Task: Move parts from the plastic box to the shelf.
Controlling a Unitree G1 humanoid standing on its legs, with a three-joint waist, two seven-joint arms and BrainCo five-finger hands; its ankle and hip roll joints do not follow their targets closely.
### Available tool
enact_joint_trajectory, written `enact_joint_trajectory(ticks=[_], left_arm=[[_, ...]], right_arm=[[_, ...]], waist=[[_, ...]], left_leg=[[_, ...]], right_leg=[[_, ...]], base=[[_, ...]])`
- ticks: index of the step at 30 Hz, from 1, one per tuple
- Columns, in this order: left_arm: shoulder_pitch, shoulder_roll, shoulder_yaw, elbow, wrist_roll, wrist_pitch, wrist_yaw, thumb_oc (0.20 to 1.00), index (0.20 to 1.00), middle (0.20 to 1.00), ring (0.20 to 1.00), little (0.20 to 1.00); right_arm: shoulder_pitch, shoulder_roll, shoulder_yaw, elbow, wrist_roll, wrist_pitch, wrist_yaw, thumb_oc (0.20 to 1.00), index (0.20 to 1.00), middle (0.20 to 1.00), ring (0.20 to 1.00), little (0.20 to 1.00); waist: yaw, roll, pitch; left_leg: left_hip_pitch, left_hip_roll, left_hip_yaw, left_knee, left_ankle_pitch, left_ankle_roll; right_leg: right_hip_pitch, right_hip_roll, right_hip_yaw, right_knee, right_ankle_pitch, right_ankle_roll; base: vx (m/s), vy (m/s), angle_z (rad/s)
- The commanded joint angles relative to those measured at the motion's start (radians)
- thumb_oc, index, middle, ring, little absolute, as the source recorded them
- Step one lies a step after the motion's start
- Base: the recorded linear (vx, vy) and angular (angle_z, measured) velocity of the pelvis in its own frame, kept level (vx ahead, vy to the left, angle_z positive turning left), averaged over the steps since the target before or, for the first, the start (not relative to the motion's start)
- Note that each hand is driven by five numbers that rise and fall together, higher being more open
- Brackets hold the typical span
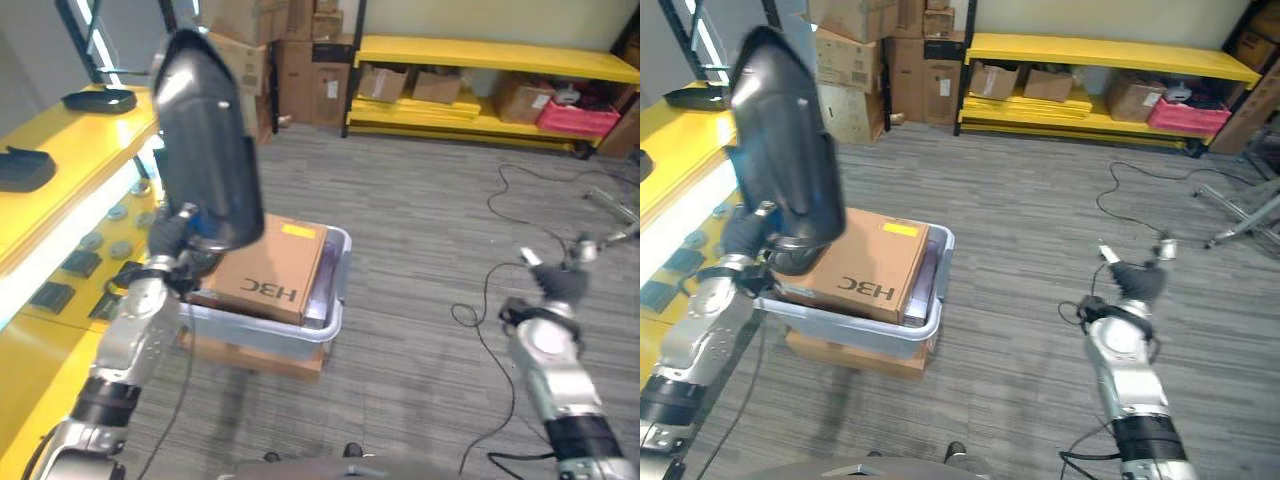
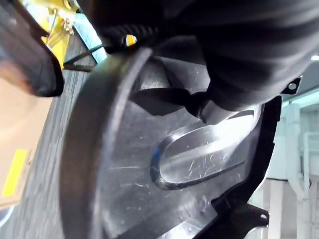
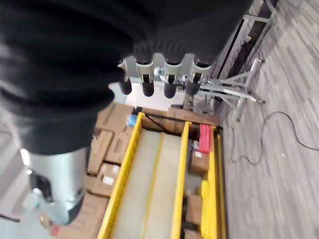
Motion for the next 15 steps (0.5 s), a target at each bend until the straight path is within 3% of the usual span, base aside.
enact_joint_trajectory(ticks=[1,8,15], left_arm=[[-0.065,-0.025,0.014,-0.045,0.050,-0.127,0.012,0.200,0.200,0.200,0.200,0.200],[0.058,-0.030,0.155,-0.095,0.110,-0.154,0.031,0.200,0.200,0.200,0.200,0.200],[0.064,-0.031,0.139,-0.105,0.086,-0.145,0.012,0.200,0.200,0.200,0.200,0.200]], right_arm=[[-0.101,0.027,0.047,-0.043,0.015,-0.053,0.048,1.000,1.000,1.000,1.000,1.000],[-0.057,0.065,-0.005,-0.066,-0.005,-0.051,0.063,1.000,1.000,1.000,1.000,1.000],[-0.072,0.066,0.043,-0.079,0.009,-0.039,0.088,1.000,1.000,1.000,1.000,1.000]], waist=[[0.031,-0.015,-0.042],[0.054,-0.014,-0.029],[0.075,-0.009,-0.030]], left_leg=[[-0.055,0.068,0.005,0.063,-0.033,-0.034],[-0.070,0.069,-0.009,0.061,-0.029,-0.041],[-0.082,0.057,-0.032,0.058,-0.028,-0.043]], right_leg=[[-0.015,-0.078,0.016,0.038,-0.062,0.094],[-0.015,-0.082,-0.003,0.035,-0.065,0.091],[-0.019,-0.091,-0.014,0.030,-0.062,0.098]], base=[[-0.03,0.000,-0.07],[-0.04,0.006,-0.01],[-0.02,0.027,0.08]])
